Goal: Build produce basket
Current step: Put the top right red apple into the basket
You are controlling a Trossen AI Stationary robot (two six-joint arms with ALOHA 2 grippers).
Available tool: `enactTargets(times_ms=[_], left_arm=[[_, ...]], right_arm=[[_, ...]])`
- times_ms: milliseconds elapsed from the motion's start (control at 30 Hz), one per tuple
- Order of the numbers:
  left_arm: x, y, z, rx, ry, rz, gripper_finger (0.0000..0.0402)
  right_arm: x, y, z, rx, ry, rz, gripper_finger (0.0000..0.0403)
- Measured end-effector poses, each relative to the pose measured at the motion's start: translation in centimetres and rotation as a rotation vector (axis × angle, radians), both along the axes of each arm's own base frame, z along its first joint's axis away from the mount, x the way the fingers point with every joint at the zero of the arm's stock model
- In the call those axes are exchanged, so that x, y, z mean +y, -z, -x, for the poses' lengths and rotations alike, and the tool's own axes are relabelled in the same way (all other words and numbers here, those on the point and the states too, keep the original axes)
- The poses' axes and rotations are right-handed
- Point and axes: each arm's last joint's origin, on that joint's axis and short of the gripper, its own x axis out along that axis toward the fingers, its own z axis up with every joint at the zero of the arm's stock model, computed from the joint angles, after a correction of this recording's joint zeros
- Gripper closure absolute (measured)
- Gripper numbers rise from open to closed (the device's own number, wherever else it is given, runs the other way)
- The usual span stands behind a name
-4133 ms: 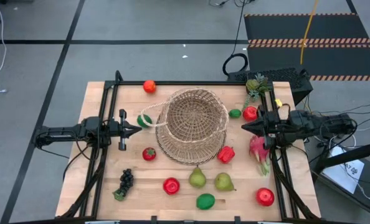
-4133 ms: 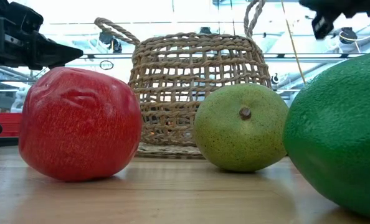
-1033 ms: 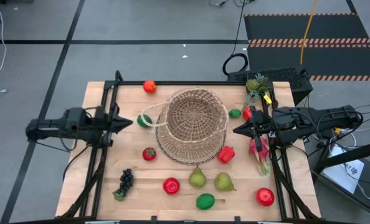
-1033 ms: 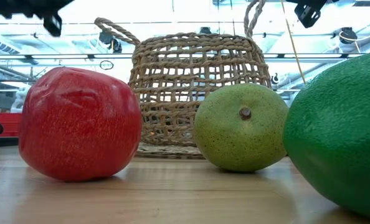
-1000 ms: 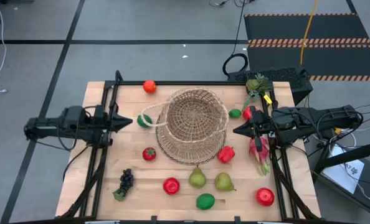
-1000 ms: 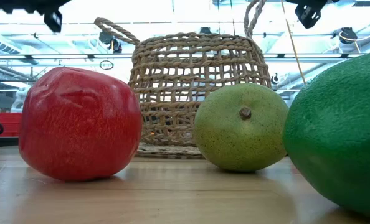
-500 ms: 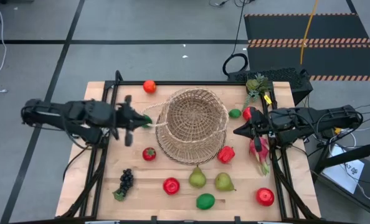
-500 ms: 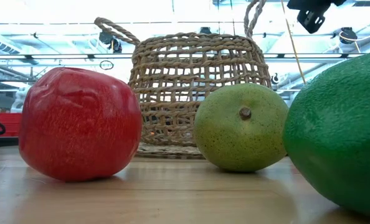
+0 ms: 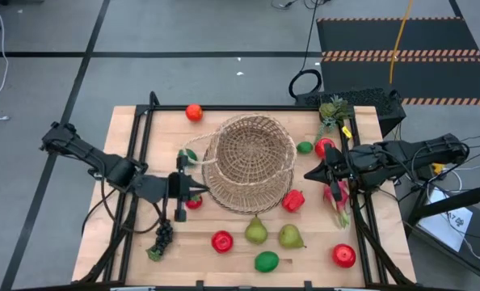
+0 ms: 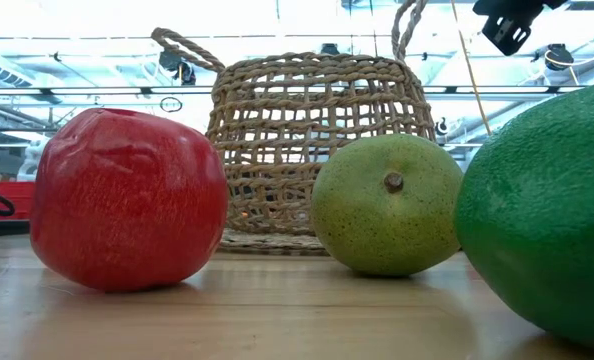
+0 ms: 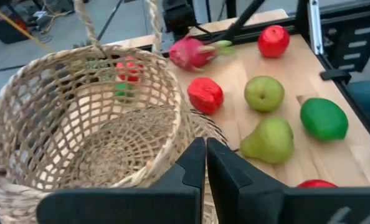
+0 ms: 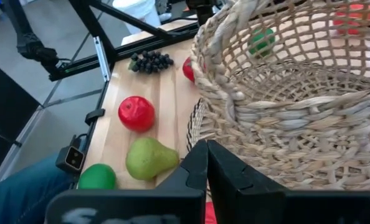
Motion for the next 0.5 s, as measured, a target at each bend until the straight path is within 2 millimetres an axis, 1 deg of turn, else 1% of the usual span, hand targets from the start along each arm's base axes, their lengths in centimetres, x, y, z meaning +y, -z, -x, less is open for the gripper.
enactTargets(times_ms=[100,233,300,433,500], left_arm=[[-0.3,0.3,-0.2,0.011,0.004,0.003,0.0383],[-0.5,0.6,-0.5,0.024,-0.003,0.009,0.0382],[-0.6,0.9,-0.7,0.033,-0.003,0.006,0.0382],[-0.8,1.3,-1.0,0.048,-0.001,0.000,0.0382],[-0.8,1.4,-1.1,0.054,0.002,-0.006,0.0382]], right_arm=[[0.1,0.5,-0.2,0.007,-0.005,-0.001,0.0403],[0.2,2.4,-0.5,0.027,-0.006,-0.006,0.0403],[0.4,3.4,-0.7,0.033,-0.038,-0.022,0.0403],[1.0,5.9,-0.9,0.052,-0.128,-0.122,0.0403],[1.4,7.4,-1.1,0.052,-0.139,-0.216,0.0403]])
